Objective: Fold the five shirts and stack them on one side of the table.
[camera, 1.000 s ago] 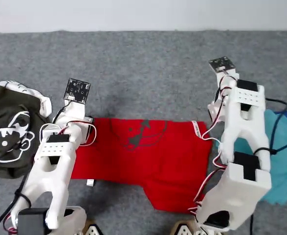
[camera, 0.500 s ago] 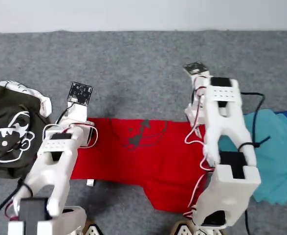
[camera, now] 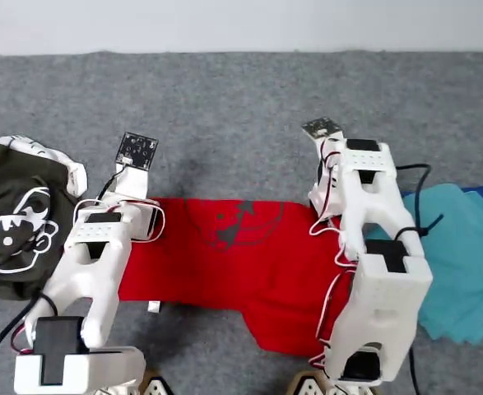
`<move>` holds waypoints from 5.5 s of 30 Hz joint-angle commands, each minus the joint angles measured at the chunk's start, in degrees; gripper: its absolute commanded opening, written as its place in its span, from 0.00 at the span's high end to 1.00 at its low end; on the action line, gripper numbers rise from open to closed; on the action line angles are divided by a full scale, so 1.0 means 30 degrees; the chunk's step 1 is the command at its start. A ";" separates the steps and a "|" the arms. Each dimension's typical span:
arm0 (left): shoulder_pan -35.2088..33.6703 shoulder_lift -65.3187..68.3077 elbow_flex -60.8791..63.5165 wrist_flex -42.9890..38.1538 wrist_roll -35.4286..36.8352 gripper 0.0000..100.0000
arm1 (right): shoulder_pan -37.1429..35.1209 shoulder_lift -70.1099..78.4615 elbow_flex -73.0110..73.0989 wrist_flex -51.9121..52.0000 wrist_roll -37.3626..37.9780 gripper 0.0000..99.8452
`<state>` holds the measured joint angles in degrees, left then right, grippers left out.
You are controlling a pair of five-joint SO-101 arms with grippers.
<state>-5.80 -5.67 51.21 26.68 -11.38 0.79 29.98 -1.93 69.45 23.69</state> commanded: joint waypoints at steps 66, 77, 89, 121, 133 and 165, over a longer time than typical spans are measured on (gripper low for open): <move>0.0088 1.3538 -2.5626 1.7026 0.2784 0.86 | 0.0923 -1.2117 0.1495 0.7282 -0.1143 0.80; 0.1377 1.6762 -2.5832 1.5648 0.2667 0.86 | 0.0894 -1.2088 0.5158 0.4527 -0.0645 0.80; -0.0762 1.7377 -2.7121 1.5414 0.2637 0.86 | -0.3238 -1.2059 1.3451 -0.3795 0.0234 0.80; 0.0029 1.7231 -3.3714 2.2154 0.3516 0.86 | -0.0835 -0.8161 1.3392 -0.6051 -0.1143 0.80; -0.0586 2.0747 -3.1370 2.2623 0.3077 0.86 | -0.0835 -0.8161 1.3421 -0.6051 -0.1143 0.80; -0.5099 2.4469 -4.2740 2.3883 0.3106 0.86 | -0.0718 -0.8161 1.3773 -0.5612 0.0088 0.99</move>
<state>-18.11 68.70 -73.63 98.59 -1.45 -2.73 2.81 37.98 51.34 23.25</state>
